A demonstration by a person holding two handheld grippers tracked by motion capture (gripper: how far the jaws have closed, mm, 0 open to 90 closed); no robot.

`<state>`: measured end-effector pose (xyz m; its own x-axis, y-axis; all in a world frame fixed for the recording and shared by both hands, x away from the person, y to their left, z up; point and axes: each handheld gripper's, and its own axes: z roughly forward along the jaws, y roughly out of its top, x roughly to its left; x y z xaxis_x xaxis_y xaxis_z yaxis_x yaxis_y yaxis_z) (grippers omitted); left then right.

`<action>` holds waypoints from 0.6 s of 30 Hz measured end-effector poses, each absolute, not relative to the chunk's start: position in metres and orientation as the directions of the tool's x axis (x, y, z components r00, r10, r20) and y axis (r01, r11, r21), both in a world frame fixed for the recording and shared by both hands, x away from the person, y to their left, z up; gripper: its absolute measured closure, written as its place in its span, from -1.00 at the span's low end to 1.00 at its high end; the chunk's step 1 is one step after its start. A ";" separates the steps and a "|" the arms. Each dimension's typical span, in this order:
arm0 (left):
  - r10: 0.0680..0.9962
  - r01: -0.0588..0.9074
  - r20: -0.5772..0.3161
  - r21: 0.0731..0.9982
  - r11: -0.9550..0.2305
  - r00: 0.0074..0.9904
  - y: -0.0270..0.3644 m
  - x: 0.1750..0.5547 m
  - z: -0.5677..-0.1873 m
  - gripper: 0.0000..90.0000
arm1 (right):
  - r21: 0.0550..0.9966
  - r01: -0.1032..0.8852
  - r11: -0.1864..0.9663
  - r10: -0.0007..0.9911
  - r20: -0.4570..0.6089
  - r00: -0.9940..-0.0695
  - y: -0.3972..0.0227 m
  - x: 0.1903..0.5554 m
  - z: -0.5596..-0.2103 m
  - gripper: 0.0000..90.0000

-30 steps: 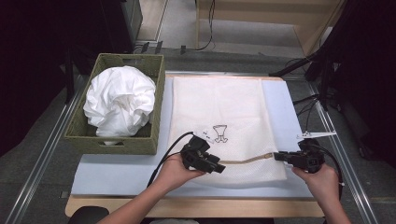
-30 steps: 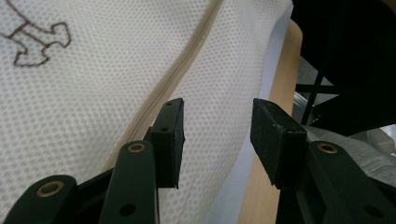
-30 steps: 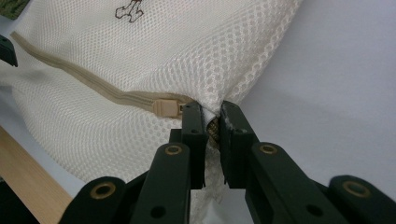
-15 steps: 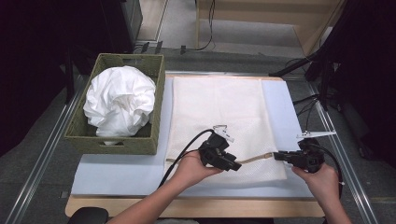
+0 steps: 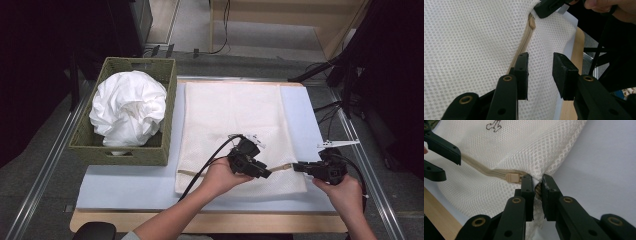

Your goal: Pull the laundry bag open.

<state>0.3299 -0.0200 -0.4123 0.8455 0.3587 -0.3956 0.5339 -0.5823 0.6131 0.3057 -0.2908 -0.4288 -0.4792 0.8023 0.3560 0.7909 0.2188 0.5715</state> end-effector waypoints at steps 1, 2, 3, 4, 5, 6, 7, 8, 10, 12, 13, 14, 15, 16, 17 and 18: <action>0.359 0.534 -0.396 0.613 -0.582 0.845 -0.020 0.330 -0.412 0.52 | 0.573 0.790 0.220 0.802 0.355 -0.481 -0.291 0.306 -0.429 0.82; 0.358 0.533 -0.394 0.614 -0.583 0.846 -0.025 0.331 -0.413 0.52 | 0.574 0.788 0.221 0.802 0.353 -0.482 -0.291 0.306 -0.429 0.82; 0.356 0.535 -0.399 0.612 -0.582 0.845 -0.027 0.332 -0.413 0.52 | 0.575 0.788 0.222 0.800 0.354 -0.484 -0.291 0.306 -0.429 0.82; 0.356 0.535 -0.399 0.612 -0.582 0.845 -0.027 0.332 -0.413 0.53 | 0.575 0.787 0.223 0.800 0.353 -0.485 -0.291 0.306 -0.428 0.82; 0.359 0.534 -0.396 0.610 -0.585 0.845 -0.030 0.332 -0.414 0.54 | 0.576 0.787 0.222 0.800 0.353 -0.485 -0.291 0.306 -0.428 0.82; 0.361 0.534 -0.393 0.610 -0.585 0.845 -0.032 0.333 -0.415 0.55 | 0.577 0.786 0.223 0.799 0.353 -0.486 -0.291 0.306 -0.428 0.82; 0.359 0.532 -0.393 0.608 -0.589 0.847 -0.035 0.334 -0.416 0.55 | 0.578 0.785 0.223 0.800 0.352 -0.486 -0.290 0.306 -0.428 0.82; 0.361 0.529 -0.387 0.606 -0.594 0.849 -0.039 0.335 -0.417 0.55 | 0.577 0.786 0.223 0.800 0.352 -0.486 -0.290 0.305 -0.428 0.82; 0.360 0.525 -0.383 0.608 -0.596 0.851 -0.041 0.335 -0.417 0.54 | 0.577 0.785 0.224 0.800 0.351 -0.486 -0.290 0.305 -0.428 0.82; 0.368 0.523 -0.371 0.606 -0.600 0.852 -0.048 0.336 -0.419 0.55 | 0.578 0.786 0.221 0.800 0.353 -0.485 -0.290 0.305 -0.428 0.82; 0.369 0.524 -0.372 0.605 -0.599 0.852 -0.050 0.336 -0.420 0.57 | 0.579 0.785 0.221 0.800 0.353 -0.485 -0.290 0.305 -0.427 0.82; 0.369 0.524 -0.372 0.605 -0.599 0.852 -0.050 0.336 -0.420 0.58 | 0.579 0.784 0.222 0.799 0.353 -0.486 -0.290 0.305 -0.427 0.82; 0.373 0.524 -0.368 0.604 -0.601 0.852 -0.054 0.337 -0.422 0.60 | 0.580 0.784 0.222 0.799 0.352 -0.487 -0.290 0.305 -0.427 0.82; 0.373 0.524 -0.368 0.604 -0.601 0.852 -0.054 0.337 -0.422 0.60 | 0.581 0.783 0.222 0.799 0.352 -0.488 -0.290 0.305 -0.427 0.82; 0.384 0.529 -0.363 0.596 -0.604 0.849 -0.057 0.337 -0.425 0.60 | 0.580 0.784 0.220 0.799 0.354 -0.486 -0.290 0.305 -0.427 0.82; 0.385 0.530 -0.365 0.596 -0.603 0.848 -0.058 0.338 -0.427 0.60 | 0.584 0.781 0.222 0.796 0.354 -0.491 -0.290 0.305 -0.427 0.82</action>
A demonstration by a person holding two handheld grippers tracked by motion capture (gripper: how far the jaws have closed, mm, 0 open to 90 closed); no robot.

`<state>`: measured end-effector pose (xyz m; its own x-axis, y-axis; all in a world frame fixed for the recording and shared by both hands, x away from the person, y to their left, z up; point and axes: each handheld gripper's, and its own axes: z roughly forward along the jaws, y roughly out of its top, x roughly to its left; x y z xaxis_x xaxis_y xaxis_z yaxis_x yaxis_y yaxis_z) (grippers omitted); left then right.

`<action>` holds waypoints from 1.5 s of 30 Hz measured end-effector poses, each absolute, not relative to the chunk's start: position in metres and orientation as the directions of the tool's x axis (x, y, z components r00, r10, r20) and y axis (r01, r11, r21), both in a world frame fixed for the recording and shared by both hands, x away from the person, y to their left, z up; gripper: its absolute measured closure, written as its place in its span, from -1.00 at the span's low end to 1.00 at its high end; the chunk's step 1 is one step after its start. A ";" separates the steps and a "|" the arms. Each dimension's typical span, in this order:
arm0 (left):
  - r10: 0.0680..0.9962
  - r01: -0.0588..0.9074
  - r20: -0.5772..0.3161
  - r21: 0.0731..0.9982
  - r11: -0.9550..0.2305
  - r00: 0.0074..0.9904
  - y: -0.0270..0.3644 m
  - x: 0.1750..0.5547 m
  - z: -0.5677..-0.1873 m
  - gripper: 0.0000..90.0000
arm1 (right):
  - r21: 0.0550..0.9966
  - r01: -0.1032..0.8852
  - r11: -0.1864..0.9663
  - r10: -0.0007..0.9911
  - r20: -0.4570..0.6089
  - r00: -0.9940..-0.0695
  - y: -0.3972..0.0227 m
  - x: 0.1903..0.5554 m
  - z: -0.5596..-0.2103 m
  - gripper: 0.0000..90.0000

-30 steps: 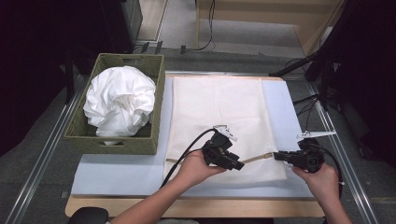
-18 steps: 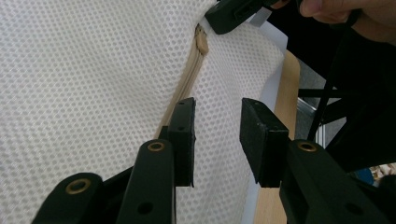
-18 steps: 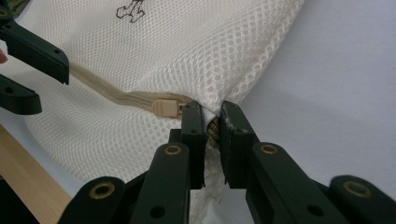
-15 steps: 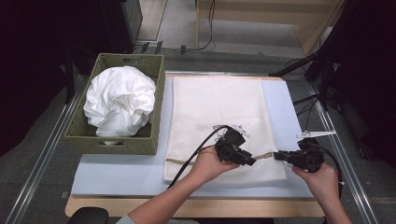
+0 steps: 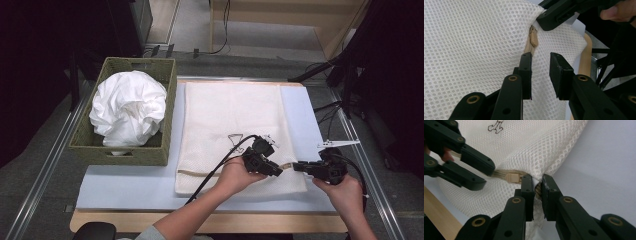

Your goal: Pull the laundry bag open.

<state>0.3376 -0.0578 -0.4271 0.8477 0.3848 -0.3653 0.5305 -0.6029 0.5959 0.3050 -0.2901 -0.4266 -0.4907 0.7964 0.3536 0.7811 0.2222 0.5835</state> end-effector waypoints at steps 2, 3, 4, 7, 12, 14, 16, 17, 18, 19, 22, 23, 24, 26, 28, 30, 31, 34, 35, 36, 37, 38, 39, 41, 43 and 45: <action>0.379 0.527 -0.366 0.594 -0.608 0.850 -0.059 0.339 -0.429 0.61 | 0.583 0.780 0.227 0.797 0.349 -0.493 -0.290 0.305 -0.426 0.82; 0.383 0.530 -0.366 0.593 -0.607 0.848 -0.060 0.338 -0.430 0.61 | 0.583 0.780 0.227 0.797 0.349 -0.493 -0.290 0.305 -0.426 0.82; 0.378 0.525 -0.364 0.595 -0.609 0.851 -0.061 0.339 -0.431 0.61 | 0.586 0.777 0.230 0.794 0.348 -0.498 -0.289 0.304 -0.426 0.82; 0.389 0.528 -0.358 0.589 -0.612 0.849 -0.062 0.340 -0.433 0.61 | 0.587 0.772 0.242 0.793 0.340 -0.506 -0.288 0.304 -0.425 0.83; 0.385 0.527 -0.360 0.587 -0.614 0.850 -0.064 0.343 -0.438 0.59 | 0.593 0.766 0.249 0.787 0.337 -0.517 -0.286 0.303 -0.424 0.83; 0.388 0.536 -0.369 0.585 -0.609 0.844 -0.065 0.344 -0.441 0.60 | 0.593 0.764 0.254 0.786 0.333 -0.521 -0.285 0.302 -0.423 0.83; 0.390 0.541 -0.375 0.583 -0.606 0.841 -0.067 0.345 -0.442 0.60 | 0.594 0.763 0.255 0.787 0.331 -0.521 -0.285 0.302 -0.422 0.83; 0.390 0.540 -0.374 0.581 -0.608 0.842 -0.068 0.345 -0.442 0.61 | 0.596 0.759 0.262 0.787 0.325 -0.525 -0.284 0.302 -0.423 0.83; 0.382 0.533 -0.372 0.584 -0.612 0.846 -0.069 0.345 -0.442 0.61 | 0.595 0.759 0.263 0.788 0.322 -0.525 -0.284 0.302 -0.423 0.83; 0.385 0.538 -0.376 0.583 -0.608 0.843 -0.070 0.344 -0.441 0.61 | 0.595 0.759 0.263 0.788 0.322 -0.525 -0.284 0.302 -0.423 0.83; 0.370 0.542 -0.397 0.583 -0.605 0.840 -0.074 0.343 -0.440 0.67 | 0.593 0.759 0.269 0.790 0.315 -0.526 -0.284 0.303 -0.423 0.83; 0.370 0.542 -0.397 0.583 -0.605 0.840 -0.074 0.343 -0.440 0.69 | 0.595 0.758 0.267 0.790 0.315 -0.526 -0.283 0.303 -0.423 0.83; 0.367 0.542 -0.399 0.582 -0.607 0.840 -0.075 0.342 -0.440 0.69 | 0.595 0.758 0.267 0.790 0.315 -0.526 -0.283 0.303 -0.423 0.83; 0.371 0.534 -0.386 0.581 -0.614 0.845 -0.079 0.341 -0.440 0.70 | 0.597 0.755 0.269 0.789 0.313 -0.529 -0.283 0.302 -0.422 0.83; 0.389 0.556 -0.398 0.573 -0.602 0.831 -0.081 0.343 -0.441 0.71 | 0.599 0.754 0.272 0.788 0.312 -0.532 -0.281 0.301 -0.422 0.83; 0.392 0.561 -0.401 0.569 -0.601 0.828 -0.082 0.344 -0.441 0.71 | 0.598 0.753 0.272 0.787 0.311 -0.532 -0.281 0.301 -0.422 0.83; 0.394 0.562 -0.401 0.568 -0.601 0.827 -0.082 0.345 -0.441 0.73 | 0.598 0.754 0.273 0.788 0.311 -0.532 -0.281 0.301 -0.422 0.83; 0.402 0.562 -0.393 0.565 -0.604 0.827 -0.082 0.347 -0.441 0.83 | 0.597 0.753 0.277 0.787 0.308 -0.535 -0.280 0.301 -0.421 0.83; 0.400 0.560 -0.391 0.567 -0.604 0.829 -0.082 0.347 -0.441 0.91 | 0.600 0.750 0.278 0.786 0.306 -0.537 -0.279 0.300 -0.421 0.83; 0.396 0.562 -0.399 0.565 -0.604 0.827 -0.081 0.348 -0.442 0.93 | 0.601 0.748 0.280 0.785 0.305 -0.539 -0.280 0.300 -0.421 0.83; 0.392 0.565 -0.408 0.565 -0.601 0.825 -0.080 0.349 -0.442 0.93 | 0.601 0.748 0.280 0.785 0.305 -0.539 -0.280 0.300 -0.421 0.83; 0.391 0.565 -0.408 0.566 -0.601 0.825 -0.079 0.350 -0.442 0.93 | 0.601 0.749 0.279 0.785 0.306 -0.539 -0.280 0.301 -0.421 0.83; 0.388 0.565 -0.411 0.568 -0.599 0.825 -0.078 0.350 -0.442 0.94 | 0.601 0.749 0.278 0.785 0.308 -0.538 -0.280 0.301 -0.421 0.83; 0.382 0.560 -0.411 0.570 -0.601 0.828 -0.077 0.350 -0.441 0.94 | 0.605 0.745 0.282 0.784 0.302 -0.542 -0.280 0.301 -0.420 0.83; 0.380 0.560 -0.413 0.571 -0.600 0.828 -0.075 0.350 -0.440 0.95 | 0.614 0.737 0.283 0.782 0.296 -0.548 -0.281 0.300 -0.419 0.83; 0.377 0.560 -0.415 0.573 -0.598 0.828 -0.073 0.350 -0.440 0.95 | 0.614 0.736 0.285 0.780 0.298 -0.550 -0.281 0.300 -0.419 0.83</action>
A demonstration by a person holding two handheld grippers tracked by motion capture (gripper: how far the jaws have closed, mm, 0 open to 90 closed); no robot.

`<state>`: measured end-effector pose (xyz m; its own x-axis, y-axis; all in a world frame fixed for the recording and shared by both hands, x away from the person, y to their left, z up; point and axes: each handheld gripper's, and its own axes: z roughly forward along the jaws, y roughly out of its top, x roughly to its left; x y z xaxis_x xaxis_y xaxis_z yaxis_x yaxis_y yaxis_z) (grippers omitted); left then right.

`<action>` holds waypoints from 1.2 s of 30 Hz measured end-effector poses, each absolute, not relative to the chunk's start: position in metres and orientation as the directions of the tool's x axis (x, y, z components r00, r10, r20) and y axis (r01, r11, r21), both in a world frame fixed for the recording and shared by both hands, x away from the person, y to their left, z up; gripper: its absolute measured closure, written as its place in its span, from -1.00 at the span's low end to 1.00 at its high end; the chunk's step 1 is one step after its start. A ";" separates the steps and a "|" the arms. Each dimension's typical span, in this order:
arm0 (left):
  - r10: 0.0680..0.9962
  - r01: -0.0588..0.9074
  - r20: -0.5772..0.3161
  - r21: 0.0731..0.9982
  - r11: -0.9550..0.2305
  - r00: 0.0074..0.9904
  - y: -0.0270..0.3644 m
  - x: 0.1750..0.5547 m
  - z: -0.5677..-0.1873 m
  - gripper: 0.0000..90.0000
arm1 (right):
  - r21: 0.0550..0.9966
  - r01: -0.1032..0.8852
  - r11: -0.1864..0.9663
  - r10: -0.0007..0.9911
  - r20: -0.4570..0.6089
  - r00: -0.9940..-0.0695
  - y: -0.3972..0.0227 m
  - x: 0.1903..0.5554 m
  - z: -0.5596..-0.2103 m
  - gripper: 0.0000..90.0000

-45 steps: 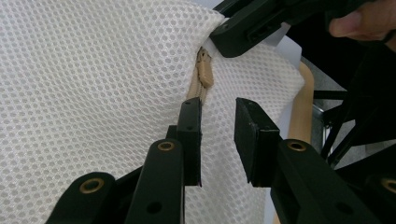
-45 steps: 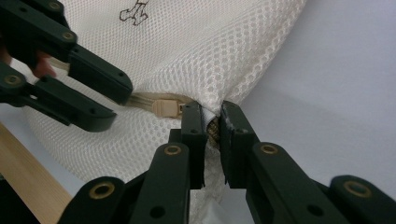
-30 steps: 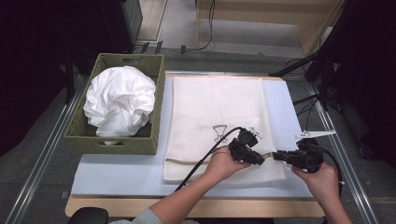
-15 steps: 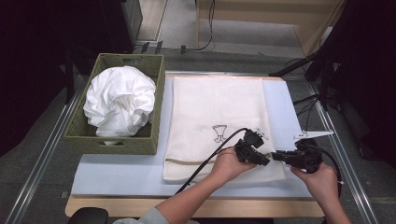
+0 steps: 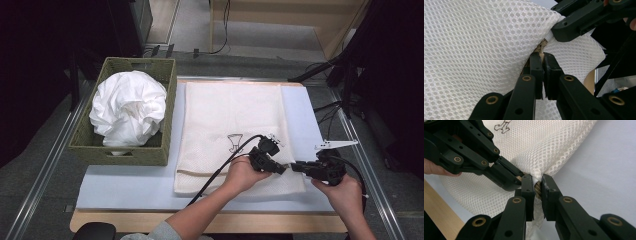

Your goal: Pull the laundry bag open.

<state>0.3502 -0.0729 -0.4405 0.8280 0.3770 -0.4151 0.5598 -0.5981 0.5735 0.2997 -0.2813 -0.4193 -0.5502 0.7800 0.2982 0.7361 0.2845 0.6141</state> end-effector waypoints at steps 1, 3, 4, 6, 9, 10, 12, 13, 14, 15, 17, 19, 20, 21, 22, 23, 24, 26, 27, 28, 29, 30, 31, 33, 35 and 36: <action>0.377 0.565 -0.421 0.572 -0.595 0.825 -0.072 0.350 -0.441 0.95 | 0.614 0.735 0.286 0.780 0.296 -0.551 -0.281 0.300 -0.419 0.83; 0.378 0.567 -0.424 0.569 -0.595 0.823 -0.071 0.351 -0.442 0.95 | 0.615 0.735 0.287 0.781 0.294 -0.551 -0.281 0.300 -0.419 0.84; 0.378 0.567 -0.424 0.569 -0.595 0.823 -0.071 0.351 -0.442 0.95 | 0.615 0.734 0.288 0.783 0.290 -0.550 -0.281 0.300 -0.420 0.84; 0.394 0.579 -0.426 0.555 -0.597 0.814 -0.068 0.353 -0.445 0.95 | 0.613 0.739 0.278 0.794 0.286 -0.536 -0.282 0.300 -0.419 0.85; 0.398 0.582 -0.426 0.553 -0.597 0.813 -0.064 0.353 -0.446 0.95 | 0.608 0.747 0.270 0.795 0.297 -0.529 -0.283 0.300 -0.420 0.85; 0.397 0.577 -0.421 0.554 -0.600 0.816 -0.060 0.353 -0.448 0.95 | 0.609 0.745 0.271 0.794 0.296 -0.531 -0.283 0.300 -0.420 0.85; 0.401 0.579 -0.418 0.550 -0.602 0.815 -0.057 0.353 -0.449 0.95 | 0.610 0.744 0.273 0.794 0.294 -0.532 -0.284 0.300 -0.421 0.85; 0.399 0.579 -0.422 0.546 -0.605 0.814 -0.053 0.354 -0.451 0.95 | 0.611 0.744 0.271 0.795 0.294 -0.531 -0.284 0.300 -0.421 0.84; 0.399 0.591 -0.439 0.539 -0.600 0.805 -0.049 0.356 -0.453 0.95 | 0.611 0.744 0.271 0.795 0.294 -0.531 -0.284 0.300 -0.421 0.84; 0.402 0.607 -0.458 0.536 -0.587 0.793 -0.046 0.356 -0.455 0.95 | 0.610 0.745 0.271 0.792 0.298 -0.532 -0.284 0.301 -0.421 0.84; 0.401 0.612 -0.465 0.536 -0.581 0.789 -0.043 0.356 -0.455 0.95 | 0.611 0.744 0.270 0.790 0.301 -0.534 -0.284 0.301 -0.421 0.84; 0.403 0.601 -0.448 0.541 -0.589 0.798 -0.045 0.354 -0.454 0.95 | 0.612 0.745 0.266 0.790 0.304 -0.532 -0.283 0.301 -0.421 0.84; 0.409 0.602 -0.444 0.539 -0.589 0.797 -0.046 0.353 -0.453 0.95 | 0.612 0.745 0.266 0.790 0.304 -0.532 -0.283 0.301 -0.421 0.84; 0.411 0.602 -0.441 0.537 -0.591 0.798 -0.046 0.353 -0.452 0.95 | 0.609 0.748 0.264 0.792 0.306 -0.529 -0.284 0.301 -0.422 0.84; 0.411 0.602 -0.441 0.537 -0.591 0.798 -0.046 0.353 -0.452 0.95 | 0.607 0.749 0.265 0.790 0.308 -0.530 -0.284 0.302 -0.422 0.84; 0.409 0.598 -0.439 0.537 -0.595 0.800 -0.046 0.353 -0.453 0.95 | 0.607 0.749 0.265 0.792 0.306 -0.528 -0.284 0.302 -0.423 0.84; 0.409 0.598 -0.439 0.537 -0.595 0.800 -0.046 0.353 -0.453 0.95 | 0.607 0.749 0.265 0.792 0.307 -0.528 -0.284 0.302 -0.423 0.84; 0.406 0.596 -0.438 0.537 -0.598 0.802 -0.046 0.354 -0.453 0.95 | 0.608 0.749 0.265 0.791 0.307 -0.529 -0.285 0.302 -0.423 0.84; 0.408 0.598 -0.439 0.538 -0.594 0.801 -0.046 0.353 -0.453 0.95 | 0.608 0.748 0.264 0.791 0.307 -0.529 -0.285 0.302 -0.423 0.84; 0.410 0.602 -0.443 0.540 -0.588 0.797 -0.046 0.353 -0.453 0.95 | 0.611 0.746 0.264 0.790 0.307 -0.531 -0.284 0.301 -0.422 0.84; 0.407 0.600 -0.443 0.540 -0.590 0.799 -0.045 0.354 -0.453 0.95 | 0.614 0.743 0.267 0.791 0.301 -0.533 -0.283 0.301 -0.422 0.84; 0.401 0.594 -0.440 0.540 -0.597 0.803 -0.044 0.354 -0.452 0.95 | 0.617 0.740 0.267 0.789 0.300 -0.535 -0.283 0.301 -0.421 0.84; 0.400 0.594 -0.442 0.542 -0.594 0.803 -0.044 0.355 -0.452 0.95 | 0.617 0.740 0.266 0.790 0.301 -0.535 -0.283 0.301 -0.421 0.84; 0.399 0.595 -0.444 0.542 -0.593 0.802 -0.043 0.355 -0.452 0.95 | 0.618 0.740 0.267 0.788 0.301 -0.537 -0.283 0.301 -0.422 0.84; 0.401 0.597 -0.444 0.541 -0.593 0.801 -0.044 0.354 -0.453 0.95 | 0.613 0.744 0.267 0.789 0.305 -0.534 -0.284 0.302 -0.422 0.84; 0.399 0.595 -0.443 0.540 -0.596 0.803 -0.044 0.354 -0.453 0.95 | 0.610 0.746 0.266 0.789 0.307 -0.532 -0.284 0.302 -0.422 0.84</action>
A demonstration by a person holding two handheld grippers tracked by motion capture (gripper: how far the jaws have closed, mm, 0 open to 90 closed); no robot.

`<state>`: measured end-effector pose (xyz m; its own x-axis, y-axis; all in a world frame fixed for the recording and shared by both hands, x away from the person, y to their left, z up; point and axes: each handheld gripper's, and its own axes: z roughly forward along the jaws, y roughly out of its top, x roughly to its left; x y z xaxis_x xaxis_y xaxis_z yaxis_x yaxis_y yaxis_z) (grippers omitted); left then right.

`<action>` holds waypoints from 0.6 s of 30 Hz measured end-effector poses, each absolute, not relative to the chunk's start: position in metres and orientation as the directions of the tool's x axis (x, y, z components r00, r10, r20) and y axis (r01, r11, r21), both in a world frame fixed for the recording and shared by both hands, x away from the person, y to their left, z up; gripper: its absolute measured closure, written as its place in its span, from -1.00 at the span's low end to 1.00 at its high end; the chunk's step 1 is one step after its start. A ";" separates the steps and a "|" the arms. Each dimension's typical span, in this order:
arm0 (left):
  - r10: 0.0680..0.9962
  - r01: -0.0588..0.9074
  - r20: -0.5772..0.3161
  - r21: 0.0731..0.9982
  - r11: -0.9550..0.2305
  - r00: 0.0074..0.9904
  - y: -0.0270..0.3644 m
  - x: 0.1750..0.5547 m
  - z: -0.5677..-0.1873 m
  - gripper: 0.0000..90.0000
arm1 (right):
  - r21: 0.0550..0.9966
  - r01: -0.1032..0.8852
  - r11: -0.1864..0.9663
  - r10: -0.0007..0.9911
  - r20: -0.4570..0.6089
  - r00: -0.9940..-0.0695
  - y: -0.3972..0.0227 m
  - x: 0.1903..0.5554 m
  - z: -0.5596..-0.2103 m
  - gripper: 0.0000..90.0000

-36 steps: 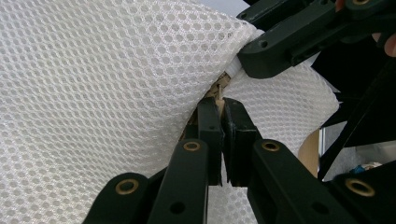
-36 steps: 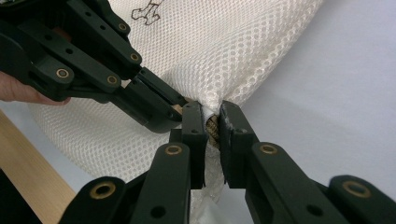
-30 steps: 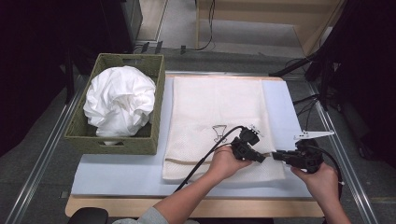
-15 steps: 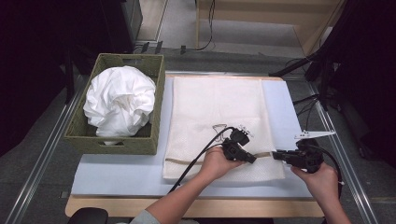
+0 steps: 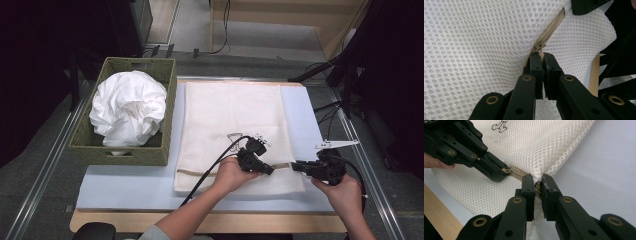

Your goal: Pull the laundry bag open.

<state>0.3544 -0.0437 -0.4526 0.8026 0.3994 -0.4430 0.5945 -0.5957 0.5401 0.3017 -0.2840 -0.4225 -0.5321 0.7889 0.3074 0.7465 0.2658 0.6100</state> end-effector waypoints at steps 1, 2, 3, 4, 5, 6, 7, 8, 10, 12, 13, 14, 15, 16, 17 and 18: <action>0.400 0.596 -0.445 0.540 -0.594 0.801 -0.044 0.354 -0.453 0.95 | 0.610 0.747 0.266 0.788 0.308 -0.533 -0.284 0.302 -0.423 0.84; 0.398 0.595 -0.445 0.542 -0.594 0.802 -0.044 0.354 -0.453 0.95 | 0.610 0.747 0.266 0.789 0.308 -0.532 -0.284 0.302 -0.423 0.84; 0.398 0.595 -0.445 0.542 -0.594 0.802 -0.044 0.354 -0.453 0.95 | 0.610 0.747 0.266 0.789 0.308 -0.532 -0.284 0.302 -0.423 0.84; 0.401 0.604 -0.454 0.542 -0.585 0.796 -0.043 0.354 -0.453 0.95 | 0.610 0.747 0.264 0.789 0.309 -0.531 -0.284 0.302 -0.423 0.84; 0.401 0.604 -0.454 0.542 -0.585 0.796 -0.043 0.354 -0.453 0.95 | 0.611 0.747 0.262 0.789 0.310 -0.530 -0.284 0.302 -0.423 0.84; 0.402 0.605 -0.454 0.540 -0.585 0.795 -0.043 0.355 -0.453 0.95 | 0.611 0.748 0.261 0.789 0.311 -0.530 -0.284 0.302 -0.422 0.84; 0.402 0.605 -0.454 0.540 -0.585 0.795 -0.043 0.355 -0.453 0.95 | 0.611 0.748 0.261 0.789 0.311 -0.530 -0.284 0.302 -0.422 0.84; 0.403 0.605 -0.453 0.540 -0.585 0.795 -0.043 0.354 -0.453 0.95 | 0.610 0.748 0.263 0.789 0.310 -0.531 -0.284 0.302 -0.423 0.84; 0.403 0.605 -0.454 0.538 -0.588 0.795 -0.042 0.355 -0.452 0.95 | 0.608 0.749 0.263 0.789 0.311 -0.529 -0.284 0.302 -0.423 0.84; 0.403 0.602 -0.451 0.534 -0.594 0.797 -0.041 0.355 -0.452 0.95 | 0.609 0.749 0.261 0.788 0.314 -0.530 -0.285 0.302 -0.423 0.84; 0.402 0.604 -0.454 0.533 -0.593 0.795 -0.041 0.355 -0.452 0.95 | 0.609 0.749 0.261 0.789 0.313 -0.529 -0.285 0.302 -0.423 0.84; 0.400 0.604 -0.455 0.534 -0.593 0.795 -0.040 0.355 -0.453 0.95 | 0.609 0.749 0.262 0.789 0.312 -0.529 -0.285 0.302 -0.423 0.84; 0.400 0.602 -0.454 0.530 -0.597 0.796 -0.039 0.355 -0.452 0.95 | 0.609 0.749 0.262 0.789 0.312 -0.529 -0.285 0.302 -0.423 0.84; 0.400 0.606 -0.460 0.529 -0.594 0.793 -0.038 0.355 -0.453 0.95 | 0.605 0.752 0.262 0.790 0.312 -0.527 -0.285 0.302 -0.423 0.84; 0.403 0.609 -0.461 0.526 -0.594 0.791 -0.036 0.355 -0.453 0.95 | 0.605 0.752 0.262 0.790 0.312 -0.527 -0.285 0.302 -0.423 0.84; 0.400 0.609 -0.463 0.526 -0.594 0.791 -0.035 0.355 -0.453 0.95 | 0.603 0.753 0.262 0.791 0.313 -0.526 -0.285 0.302 -0.423 0.84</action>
